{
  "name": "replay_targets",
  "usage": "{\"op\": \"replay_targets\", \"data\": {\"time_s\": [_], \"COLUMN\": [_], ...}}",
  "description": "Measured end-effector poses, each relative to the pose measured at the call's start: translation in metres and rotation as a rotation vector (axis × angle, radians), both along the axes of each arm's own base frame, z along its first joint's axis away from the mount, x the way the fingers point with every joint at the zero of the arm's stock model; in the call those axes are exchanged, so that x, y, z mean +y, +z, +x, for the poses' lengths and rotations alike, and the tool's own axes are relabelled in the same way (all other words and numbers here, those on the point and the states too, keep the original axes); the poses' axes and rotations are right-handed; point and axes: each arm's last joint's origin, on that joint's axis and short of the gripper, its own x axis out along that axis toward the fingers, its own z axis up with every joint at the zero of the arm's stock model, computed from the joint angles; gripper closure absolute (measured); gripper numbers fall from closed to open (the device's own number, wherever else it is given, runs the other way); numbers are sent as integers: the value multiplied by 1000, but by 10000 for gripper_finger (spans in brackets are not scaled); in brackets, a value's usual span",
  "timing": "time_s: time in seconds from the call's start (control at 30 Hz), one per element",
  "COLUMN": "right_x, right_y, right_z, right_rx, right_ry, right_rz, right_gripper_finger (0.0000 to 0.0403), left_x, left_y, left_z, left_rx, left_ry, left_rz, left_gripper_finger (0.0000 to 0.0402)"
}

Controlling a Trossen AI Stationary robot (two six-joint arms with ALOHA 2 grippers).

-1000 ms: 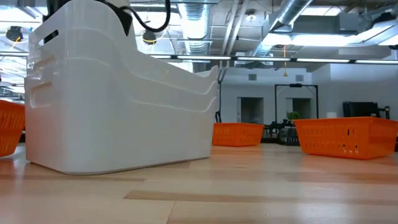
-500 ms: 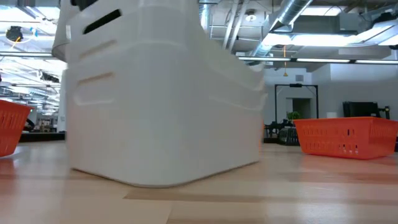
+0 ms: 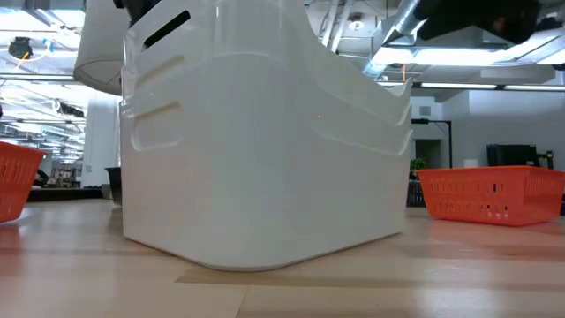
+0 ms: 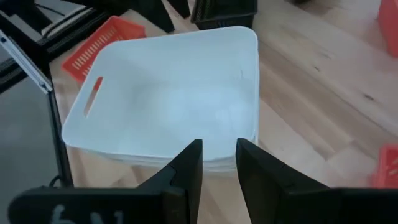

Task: Stack baskets by color
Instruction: Stack the right white bin on the white bins

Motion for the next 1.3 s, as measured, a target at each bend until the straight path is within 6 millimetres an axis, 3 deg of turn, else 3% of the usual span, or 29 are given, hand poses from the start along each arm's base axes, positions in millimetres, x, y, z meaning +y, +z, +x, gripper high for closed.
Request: {"op": "replay_targets", "data": {"time_s": [0.2, 0.63, 0.87, 1.07, 1.3], "right_x": [-8, -12, -22, -26, -41], "right_y": [0, 5, 12, 19, 44], "right_z": [6, 15, 25, 36, 37], "right_rx": [15, -52, -110, -149, -240], "right_ry": [0, -33, -51, 35, 107], "right_rz": [-23, -13, 46, 21, -20], "right_gripper_finger": [282, 282, 282, 282, 282], "left_x": [6, -22, -30, -37, -40], "left_y": [10, -14, -35, -50, -51], "left_z": [-14, -12, 4, 23, 33], "left_rx": [28, 120, 107, 40, -49], "left_ry": [41, -27, -73, -140, -133], "left_rz": [62, 66, 78, 31, 23], "left_gripper_finger": [194, 194, 194, 194, 194]}}
